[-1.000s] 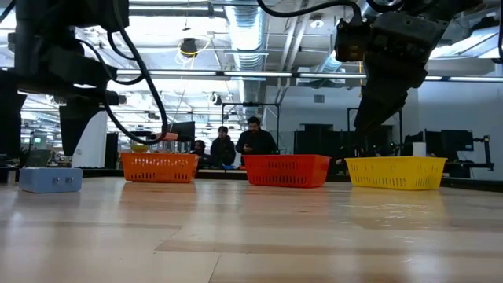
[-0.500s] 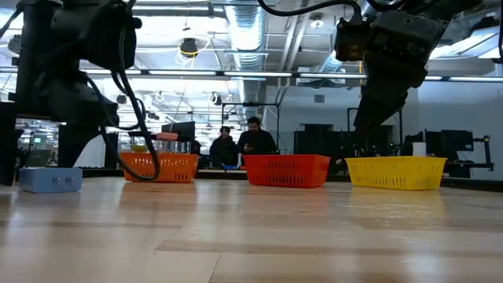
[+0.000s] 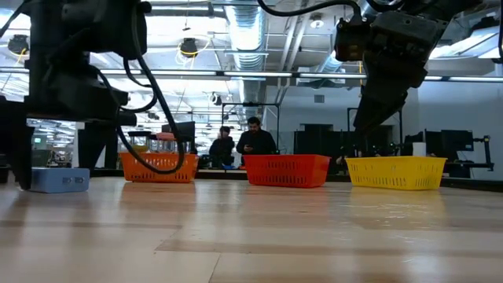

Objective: Pick & Place Office items
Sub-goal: Put the top light blue charger adapter into the yellow bin

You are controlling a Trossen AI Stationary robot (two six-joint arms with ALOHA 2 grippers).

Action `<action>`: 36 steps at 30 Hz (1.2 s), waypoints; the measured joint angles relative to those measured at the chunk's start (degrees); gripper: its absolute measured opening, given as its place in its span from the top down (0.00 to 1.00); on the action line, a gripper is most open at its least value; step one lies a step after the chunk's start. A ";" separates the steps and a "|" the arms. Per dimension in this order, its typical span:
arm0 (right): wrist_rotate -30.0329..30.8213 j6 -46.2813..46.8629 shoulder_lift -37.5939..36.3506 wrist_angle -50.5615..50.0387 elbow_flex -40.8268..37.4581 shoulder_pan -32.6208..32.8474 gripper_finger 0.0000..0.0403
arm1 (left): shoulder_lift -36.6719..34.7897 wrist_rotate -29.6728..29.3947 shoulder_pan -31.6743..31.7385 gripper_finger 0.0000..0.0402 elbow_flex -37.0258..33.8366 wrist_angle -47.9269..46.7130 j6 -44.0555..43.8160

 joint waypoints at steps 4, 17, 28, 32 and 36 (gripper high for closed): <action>0.00 0.00 0.00 0.16 0.00 0.02 0.42 | -0.04 0.99 0.05 0.28 -0.21 0.12 -0.03; 0.00 0.02 0.00 2.49 0.00 0.02 0.42 | -2.18 2.63 1.84 0.42 -3.36 2.81 -1.04; 2.27 -10.81 0.00 4.46 0.01 -2.62 0.42 | -6.90 1.81 1.90 0.44 -1.69 11.34 -5.96; 2.19 -23.40 0.00 7.06 0.02 -4.26 0.42 | -7.20 2.11 2.15 0.44 0.00 18.39 -7.13; 1.46 -40.36 0.00 15.06 0.00 -2.86 0.43 | -7.20 2.28 2.94 0.46 0.52 27.32 -7.37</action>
